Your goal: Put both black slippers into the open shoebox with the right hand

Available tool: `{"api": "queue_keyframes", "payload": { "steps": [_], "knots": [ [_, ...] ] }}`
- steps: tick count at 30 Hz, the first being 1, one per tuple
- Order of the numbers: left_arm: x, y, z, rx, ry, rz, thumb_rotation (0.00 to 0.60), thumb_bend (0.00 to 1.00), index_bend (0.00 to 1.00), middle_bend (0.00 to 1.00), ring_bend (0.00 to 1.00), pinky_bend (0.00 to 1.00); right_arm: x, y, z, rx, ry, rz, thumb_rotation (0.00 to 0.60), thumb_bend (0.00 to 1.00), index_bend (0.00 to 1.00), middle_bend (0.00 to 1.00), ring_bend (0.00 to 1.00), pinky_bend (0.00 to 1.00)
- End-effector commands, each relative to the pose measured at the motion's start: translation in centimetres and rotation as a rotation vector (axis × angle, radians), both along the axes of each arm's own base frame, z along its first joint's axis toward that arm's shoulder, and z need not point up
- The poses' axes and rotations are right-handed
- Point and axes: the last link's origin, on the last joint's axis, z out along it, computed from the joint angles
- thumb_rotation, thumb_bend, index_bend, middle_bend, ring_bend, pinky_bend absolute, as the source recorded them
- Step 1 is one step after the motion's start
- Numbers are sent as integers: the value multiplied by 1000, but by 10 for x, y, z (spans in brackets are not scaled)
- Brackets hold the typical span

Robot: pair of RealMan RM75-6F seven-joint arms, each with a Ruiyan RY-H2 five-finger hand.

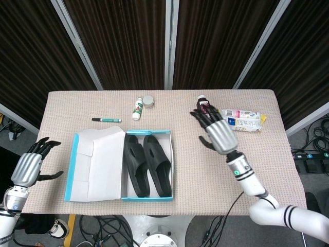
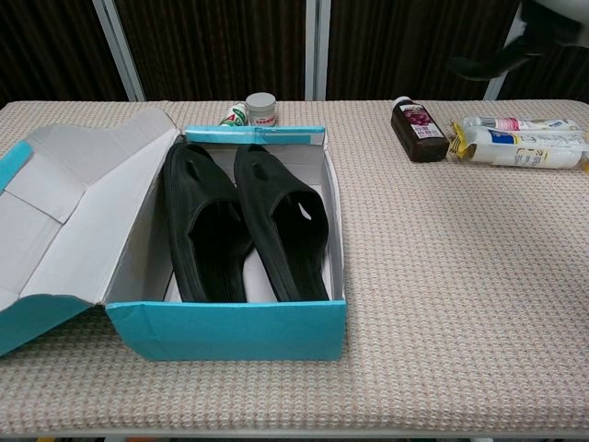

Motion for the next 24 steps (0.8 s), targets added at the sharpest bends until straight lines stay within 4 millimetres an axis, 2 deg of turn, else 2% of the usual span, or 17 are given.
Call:
{"api": "queue_keyframes", "payload": {
  "steps": [1, 5, 10, 17, 24],
  "knots": [
    [3, 1, 0, 5, 27, -16, 600, 2, 207, 210, 90, 179, -72, 50, 40, -119, 128, -241, 600, 249, 109, 50, 0, 0],
    [8, 4, 1, 21, 46, -31, 600, 3, 207, 210, 90, 178, -98, 72, 49, -95, 132, -312, 600, 231, 83, 22, 0, 0],
    [12, 6, 1, 37, 87, -51, 600, 3, 207, 210, 90, 177, -122, 95, 43, -70, 166, -347, 600, 218, 71, 17, 0, 0],
    [12, 4, -4, 47, 105, -56, 600, 3, 207, 210, 91, 176, -138, 118, 28, -22, 209, -357, 600, 211, 44, 13, 0, 0],
    [12, 2, -6, 46, 114, -47, 600, 3, 207, 210, 90, 176, -140, 121, 26, -14, 197, -346, 600, 212, 22, 14, 0, 0]
  ]
}}
